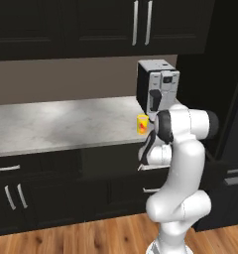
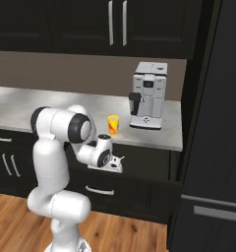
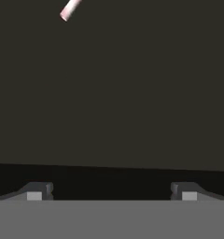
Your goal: Pick up the straw from the left drawer and put it inside the smoothie cup.
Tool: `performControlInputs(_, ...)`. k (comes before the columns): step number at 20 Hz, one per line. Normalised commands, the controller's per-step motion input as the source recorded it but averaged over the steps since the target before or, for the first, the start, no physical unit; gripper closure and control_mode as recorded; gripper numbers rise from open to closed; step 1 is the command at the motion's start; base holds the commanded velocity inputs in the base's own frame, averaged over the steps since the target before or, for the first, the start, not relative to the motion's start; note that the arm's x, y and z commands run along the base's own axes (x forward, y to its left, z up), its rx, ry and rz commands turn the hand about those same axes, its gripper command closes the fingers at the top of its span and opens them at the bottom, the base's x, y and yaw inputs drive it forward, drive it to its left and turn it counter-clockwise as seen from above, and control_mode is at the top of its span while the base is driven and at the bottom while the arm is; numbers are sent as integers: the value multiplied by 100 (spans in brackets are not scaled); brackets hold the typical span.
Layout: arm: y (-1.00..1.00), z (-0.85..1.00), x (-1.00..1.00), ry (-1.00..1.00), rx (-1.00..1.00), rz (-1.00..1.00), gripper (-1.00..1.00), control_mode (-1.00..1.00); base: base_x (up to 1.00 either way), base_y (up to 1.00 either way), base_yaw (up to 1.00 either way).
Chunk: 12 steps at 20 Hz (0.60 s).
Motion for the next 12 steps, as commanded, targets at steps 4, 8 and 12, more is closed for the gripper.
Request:
performControlInputs(4,-4,-1,-100,7,0,2,-100,-100,0,0,0)
performControlInputs(8,-1,40,-59,-1,0,0,-100,-100,0,0,0)
performControlInputs(12,0,77,0,-5,1,0,-100,-100,0,0,0)
